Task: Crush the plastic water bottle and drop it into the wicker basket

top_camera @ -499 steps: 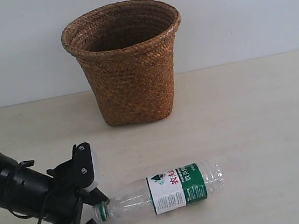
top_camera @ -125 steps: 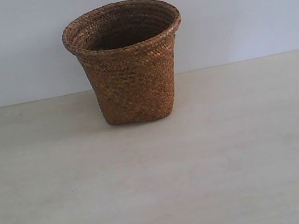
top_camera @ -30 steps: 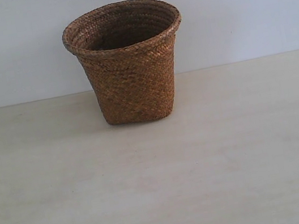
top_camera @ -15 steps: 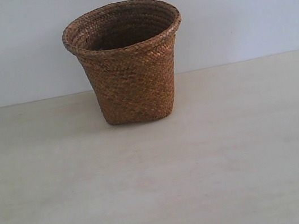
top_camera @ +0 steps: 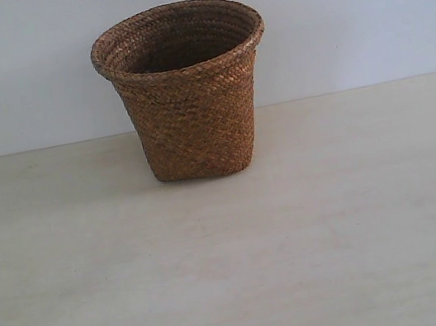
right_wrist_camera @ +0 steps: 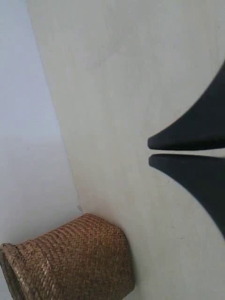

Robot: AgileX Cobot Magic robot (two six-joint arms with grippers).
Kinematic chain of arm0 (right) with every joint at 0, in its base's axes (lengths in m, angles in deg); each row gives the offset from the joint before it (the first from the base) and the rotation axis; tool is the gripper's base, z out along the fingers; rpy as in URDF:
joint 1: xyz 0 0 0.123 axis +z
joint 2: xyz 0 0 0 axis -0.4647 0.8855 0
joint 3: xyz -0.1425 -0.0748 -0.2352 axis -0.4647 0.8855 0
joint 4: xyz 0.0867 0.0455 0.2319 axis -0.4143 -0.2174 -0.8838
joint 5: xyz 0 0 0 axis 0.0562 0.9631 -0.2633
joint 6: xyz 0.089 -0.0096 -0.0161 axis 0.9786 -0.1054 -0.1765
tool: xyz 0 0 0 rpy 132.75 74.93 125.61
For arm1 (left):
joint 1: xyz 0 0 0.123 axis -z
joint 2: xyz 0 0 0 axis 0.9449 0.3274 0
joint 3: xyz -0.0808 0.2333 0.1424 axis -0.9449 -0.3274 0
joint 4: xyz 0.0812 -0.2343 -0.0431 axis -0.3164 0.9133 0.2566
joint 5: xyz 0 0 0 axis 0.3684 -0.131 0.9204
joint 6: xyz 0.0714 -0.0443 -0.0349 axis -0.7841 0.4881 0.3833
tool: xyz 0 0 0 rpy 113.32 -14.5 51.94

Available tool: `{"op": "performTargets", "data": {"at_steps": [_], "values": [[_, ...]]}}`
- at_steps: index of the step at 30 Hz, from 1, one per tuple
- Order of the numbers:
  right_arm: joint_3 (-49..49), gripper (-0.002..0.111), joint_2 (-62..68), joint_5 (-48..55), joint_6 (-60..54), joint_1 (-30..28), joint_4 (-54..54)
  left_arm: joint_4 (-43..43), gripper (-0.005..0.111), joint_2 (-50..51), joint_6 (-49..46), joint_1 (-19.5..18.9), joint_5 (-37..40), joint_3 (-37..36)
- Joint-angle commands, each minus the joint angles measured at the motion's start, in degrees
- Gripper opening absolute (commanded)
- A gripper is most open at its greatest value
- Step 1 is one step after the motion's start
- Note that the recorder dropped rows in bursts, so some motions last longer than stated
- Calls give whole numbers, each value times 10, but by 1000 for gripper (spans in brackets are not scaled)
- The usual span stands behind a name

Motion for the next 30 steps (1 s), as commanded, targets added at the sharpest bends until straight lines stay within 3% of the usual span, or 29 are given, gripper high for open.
{"op": "performTargets", "data": {"at_steps": [1, 25, 30], "values": [[0, 0, -2, -2, -1, -3, 4, -2, 4, -2, 7, -2, 5, -2], [0, 0, -2, -2, -9, -3, 4, -2, 4, -2, 7, -2, 5, -2], [0, 0, -2, -5, -72, -3, 6, -2, 4, -2, 7, -2, 5, -2]]}}
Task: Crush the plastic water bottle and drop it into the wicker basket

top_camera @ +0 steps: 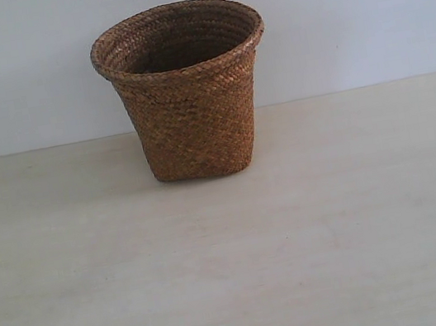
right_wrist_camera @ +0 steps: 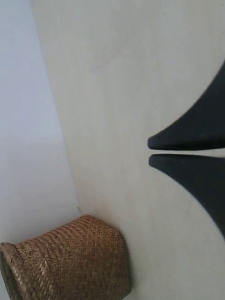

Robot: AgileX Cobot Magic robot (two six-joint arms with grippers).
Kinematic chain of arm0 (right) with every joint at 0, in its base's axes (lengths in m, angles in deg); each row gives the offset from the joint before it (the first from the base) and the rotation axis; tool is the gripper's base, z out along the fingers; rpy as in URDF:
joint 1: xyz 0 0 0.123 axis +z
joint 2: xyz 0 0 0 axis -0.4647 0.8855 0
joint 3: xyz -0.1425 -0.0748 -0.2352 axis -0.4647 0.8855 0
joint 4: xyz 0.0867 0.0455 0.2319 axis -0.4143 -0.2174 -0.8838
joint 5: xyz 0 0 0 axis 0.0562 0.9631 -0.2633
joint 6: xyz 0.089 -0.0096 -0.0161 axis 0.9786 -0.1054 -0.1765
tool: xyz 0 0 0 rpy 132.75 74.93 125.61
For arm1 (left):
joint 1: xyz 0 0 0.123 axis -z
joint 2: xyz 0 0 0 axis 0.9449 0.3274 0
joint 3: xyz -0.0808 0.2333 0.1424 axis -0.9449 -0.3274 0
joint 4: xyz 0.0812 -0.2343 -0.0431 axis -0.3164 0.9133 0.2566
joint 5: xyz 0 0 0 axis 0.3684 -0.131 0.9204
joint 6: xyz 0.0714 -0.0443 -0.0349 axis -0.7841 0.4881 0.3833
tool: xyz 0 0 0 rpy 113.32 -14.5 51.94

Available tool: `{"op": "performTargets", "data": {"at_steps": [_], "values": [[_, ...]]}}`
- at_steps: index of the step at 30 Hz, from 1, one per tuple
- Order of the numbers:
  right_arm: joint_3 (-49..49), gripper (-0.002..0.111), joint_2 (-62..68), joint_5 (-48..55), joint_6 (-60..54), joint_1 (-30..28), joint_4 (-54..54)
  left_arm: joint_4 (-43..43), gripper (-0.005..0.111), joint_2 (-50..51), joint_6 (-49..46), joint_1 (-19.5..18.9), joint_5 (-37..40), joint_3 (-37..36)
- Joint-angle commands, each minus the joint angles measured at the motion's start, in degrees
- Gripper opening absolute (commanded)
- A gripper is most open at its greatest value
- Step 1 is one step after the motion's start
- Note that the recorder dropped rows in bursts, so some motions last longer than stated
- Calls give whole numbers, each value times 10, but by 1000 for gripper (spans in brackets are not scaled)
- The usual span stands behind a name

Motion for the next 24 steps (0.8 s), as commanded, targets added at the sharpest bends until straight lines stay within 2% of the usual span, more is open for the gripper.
{"op": "performTargets", "data": {"at_steps": [1, 10, 18, 24], "values": [[0, 0, -2, -4, -53, -3, 7, -1, 4, -2, 5, -2, 3, -2], [0, 0, -2, -3, -62, -3, 87, -1, 4, -2, 5, -2, 3, -2], [0, 0, -74, 96, -106, -36, 82, -1, 4, -2, 5, -2, 3, -2], [0, 0, -131, 162, -165, -46, 13, -1, 4, -2, 5, -2, 3, -2]]}}
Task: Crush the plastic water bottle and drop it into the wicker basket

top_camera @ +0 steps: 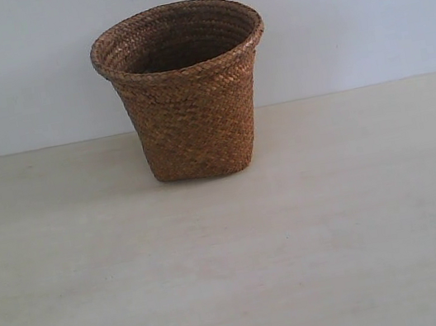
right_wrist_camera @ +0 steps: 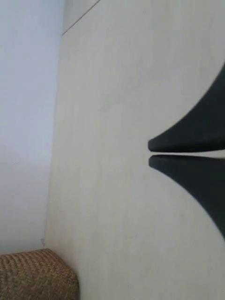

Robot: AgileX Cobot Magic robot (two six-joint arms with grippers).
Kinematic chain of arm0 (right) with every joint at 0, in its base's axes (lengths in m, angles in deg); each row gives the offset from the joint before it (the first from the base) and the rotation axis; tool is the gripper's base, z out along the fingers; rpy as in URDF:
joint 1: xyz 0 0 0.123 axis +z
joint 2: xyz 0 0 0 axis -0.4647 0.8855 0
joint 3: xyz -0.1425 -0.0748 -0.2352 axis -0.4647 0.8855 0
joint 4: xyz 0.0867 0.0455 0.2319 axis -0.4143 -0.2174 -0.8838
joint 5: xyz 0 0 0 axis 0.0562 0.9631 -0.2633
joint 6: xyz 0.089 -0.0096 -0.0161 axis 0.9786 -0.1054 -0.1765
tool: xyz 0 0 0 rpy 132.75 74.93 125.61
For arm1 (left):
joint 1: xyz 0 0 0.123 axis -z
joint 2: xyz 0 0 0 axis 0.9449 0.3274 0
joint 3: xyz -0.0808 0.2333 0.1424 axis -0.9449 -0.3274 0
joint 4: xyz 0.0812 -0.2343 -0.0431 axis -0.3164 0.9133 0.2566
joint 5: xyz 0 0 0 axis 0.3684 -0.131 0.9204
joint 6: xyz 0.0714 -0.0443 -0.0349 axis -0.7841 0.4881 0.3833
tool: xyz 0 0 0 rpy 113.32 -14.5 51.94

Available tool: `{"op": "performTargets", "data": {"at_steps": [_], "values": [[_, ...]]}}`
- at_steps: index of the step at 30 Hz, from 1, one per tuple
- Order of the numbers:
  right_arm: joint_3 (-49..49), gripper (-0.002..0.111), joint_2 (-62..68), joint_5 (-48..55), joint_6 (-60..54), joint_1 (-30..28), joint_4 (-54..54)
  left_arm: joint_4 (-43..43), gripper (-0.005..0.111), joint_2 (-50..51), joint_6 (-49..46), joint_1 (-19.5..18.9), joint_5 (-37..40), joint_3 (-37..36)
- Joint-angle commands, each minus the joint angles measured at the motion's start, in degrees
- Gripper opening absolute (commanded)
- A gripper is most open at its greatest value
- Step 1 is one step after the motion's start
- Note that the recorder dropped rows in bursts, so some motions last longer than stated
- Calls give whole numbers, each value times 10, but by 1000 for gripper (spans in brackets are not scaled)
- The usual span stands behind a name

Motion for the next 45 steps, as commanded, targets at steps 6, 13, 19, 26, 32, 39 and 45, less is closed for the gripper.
{"op": "performTargets", "data": {"at_steps": [6, 13, 19, 26, 32, 39, 45], "values": [[0, 0, -73, 71, 2, -14, -25, -1, 4, -2, 5, -2, 3, -2], [0, 0, -79, 87, 6, -25, -25, -1, 4, -2, 5, -2, 3, -2], [0, 0, -79, 87, 6, -25, -25, -1, 4, -2, 5, -2, 3, -2], [0, 0, -79, 88, 8, -25, -25, -1, 4, -2, 5, -2, 3, -2], [0, 0, -79, 88, 8, -25, -25, -1, 4, -2, 5, -2, 3, -2], [0, 0, -79, 88, 8, -25, -21, -1, 4, -2, 5, -2, 3, -2], [0, 0, -79, 88, 8, -25, -21, -1, 4, -2, 5, -2, 3, -2]]}}
